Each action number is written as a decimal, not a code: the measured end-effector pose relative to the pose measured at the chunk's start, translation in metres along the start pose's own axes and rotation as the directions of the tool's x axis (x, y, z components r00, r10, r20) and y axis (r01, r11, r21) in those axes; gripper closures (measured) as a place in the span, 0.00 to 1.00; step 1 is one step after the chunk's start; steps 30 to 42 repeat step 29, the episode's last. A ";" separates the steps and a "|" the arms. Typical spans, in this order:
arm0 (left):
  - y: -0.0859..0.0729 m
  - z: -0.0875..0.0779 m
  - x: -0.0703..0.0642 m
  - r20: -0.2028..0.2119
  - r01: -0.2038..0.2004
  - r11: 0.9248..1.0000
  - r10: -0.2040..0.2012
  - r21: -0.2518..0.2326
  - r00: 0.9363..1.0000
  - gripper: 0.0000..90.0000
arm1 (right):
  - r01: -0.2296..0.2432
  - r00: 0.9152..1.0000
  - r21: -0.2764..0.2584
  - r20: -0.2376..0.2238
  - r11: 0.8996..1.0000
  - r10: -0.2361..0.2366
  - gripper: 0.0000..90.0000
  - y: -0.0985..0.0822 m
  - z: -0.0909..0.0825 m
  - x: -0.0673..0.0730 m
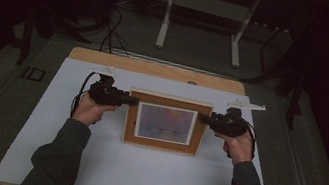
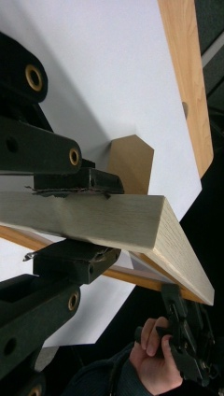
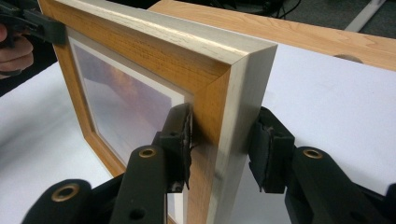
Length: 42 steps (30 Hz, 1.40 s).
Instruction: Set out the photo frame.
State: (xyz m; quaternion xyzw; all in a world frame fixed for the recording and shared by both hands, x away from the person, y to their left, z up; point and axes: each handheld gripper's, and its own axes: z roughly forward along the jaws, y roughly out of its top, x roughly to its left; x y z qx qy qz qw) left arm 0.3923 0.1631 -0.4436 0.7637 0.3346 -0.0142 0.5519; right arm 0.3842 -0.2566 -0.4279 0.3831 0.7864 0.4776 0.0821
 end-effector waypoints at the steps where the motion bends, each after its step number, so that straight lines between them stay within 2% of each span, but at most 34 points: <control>1: -0.001 -0.001 0.000 0.002 0.004 1.000 -0.004 -0.003 1.000 0.76 | 0.001 1.000 -0.001 -0.002 1.000 -0.001 0.68 0.000 0.000 0.000; 10: -0.001 -0.002 0.000 0.006 0.023 1.000 -0.023 0.002 1.000 0.74 | 0.018 1.000 0.005 0.014 1.000 -0.018 0.66 0.003 0.001 0.002; 12: -0.001 -0.003 0.000 -0.005 0.029 1.000 -0.029 -0.003 1.000 0.67 | 0.026 0.999 0.009 0.030 1.000 -0.026 0.60 0.003 0.001 0.003; 14: -0.002 -0.005 -0.002 -0.010 0.032 0.999 -0.032 -0.012 0.999 0.62 | 0.019 1.000 0.006 0.024 1.000 -0.019 0.51 0.003 0.000 0.002; 16: -0.003 -0.008 -0.003 -0.032 0.029 1.000 -0.029 -0.013 0.999 0.55 | 0.031 0.999 0.014 0.032 0.999 -0.032 0.46 0.002 -0.001 0.002; 22: -0.012 -0.025 -0.013 -0.106 -0.001 1.000 -0.003 -0.031 0.994 0.48 | 0.035 0.998 0.008 0.054 0.999 -0.035 0.39 -0.004 -0.011 -0.001; 24: -0.018 -0.032 -0.018 -0.161 -0.014 0.999 0.008 -0.035 0.987 0.46 | 0.033 0.998 0.015 0.056 0.999 -0.034 0.38 -0.006 -0.014 -0.001; 25: -0.024 -0.037 -0.023 -0.249 -0.031 0.998 0.017 -0.053 0.968 0.46 | 0.031 0.998 0.018 0.056 0.999 -0.032 0.38 -0.007 -0.015 -0.001; 26: -0.026 -0.039 -0.024 -0.280 -0.034 0.998 0.016 -0.060 0.960 0.46 | 0.032 0.998 0.021 0.053 0.999 -0.033 0.37 -0.010 -0.018 -0.001; 28: -0.026 -0.039 -0.024 -0.280 -0.034 0.998 0.016 -0.060 0.960 0.46 | 0.034 0.998 0.022 0.053 0.999 -0.036 0.37 -0.011 -0.019 -0.001; 29: -0.043 -0.049 -0.029 -0.402 -0.023 0.996 -0.012 -0.081 0.915 0.46 | 0.034 0.998 0.022 0.053 0.999 -0.036 0.36 -0.011 -0.019 -0.001; 42: -0.043 -0.049 -0.029 -0.402 -0.023 0.996 -0.012 -0.081 0.915 0.46 | 0.034 0.998 0.022 0.053 0.999 -0.036 0.36 -0.011 -0.019 -0.001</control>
